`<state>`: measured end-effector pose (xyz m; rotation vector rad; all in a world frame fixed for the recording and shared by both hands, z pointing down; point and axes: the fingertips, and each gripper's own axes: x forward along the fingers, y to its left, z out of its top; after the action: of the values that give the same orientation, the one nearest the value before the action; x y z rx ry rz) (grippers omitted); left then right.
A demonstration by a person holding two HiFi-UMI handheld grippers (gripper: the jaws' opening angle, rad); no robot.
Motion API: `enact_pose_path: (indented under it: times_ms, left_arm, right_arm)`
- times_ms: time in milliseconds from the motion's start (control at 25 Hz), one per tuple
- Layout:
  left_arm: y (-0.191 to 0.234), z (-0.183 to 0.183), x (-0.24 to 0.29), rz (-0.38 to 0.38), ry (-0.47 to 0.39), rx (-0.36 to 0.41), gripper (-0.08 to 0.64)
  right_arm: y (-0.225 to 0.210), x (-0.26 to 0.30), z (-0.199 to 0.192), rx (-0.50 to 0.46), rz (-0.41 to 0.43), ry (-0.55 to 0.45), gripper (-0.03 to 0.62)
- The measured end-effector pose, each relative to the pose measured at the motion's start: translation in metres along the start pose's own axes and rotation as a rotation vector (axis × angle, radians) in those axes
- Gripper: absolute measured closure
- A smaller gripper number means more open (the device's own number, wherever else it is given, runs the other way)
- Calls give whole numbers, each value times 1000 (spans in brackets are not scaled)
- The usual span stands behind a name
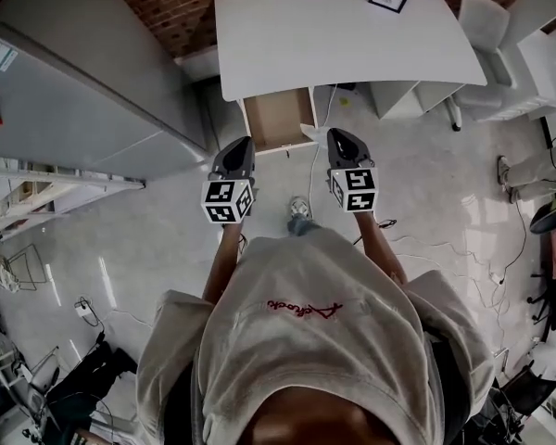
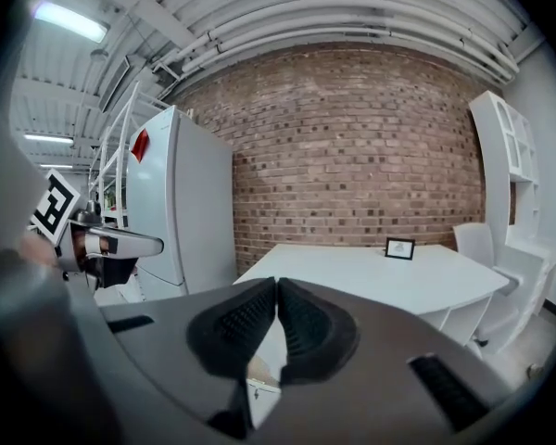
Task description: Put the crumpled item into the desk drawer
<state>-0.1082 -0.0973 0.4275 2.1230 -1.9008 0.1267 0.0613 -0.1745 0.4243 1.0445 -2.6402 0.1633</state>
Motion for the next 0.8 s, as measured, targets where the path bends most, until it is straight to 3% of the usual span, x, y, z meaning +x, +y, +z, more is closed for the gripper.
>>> enact_pose_path:
  times_ms: [360,800]
  left_arm:
    - [18,18,69,22,25,7,551]
    - [41,16,88,62,55,-16,551]
  right_arm:
    - [-45,65,16,1,38,1,577]
    - [-50,98,16,7,80,36,577]
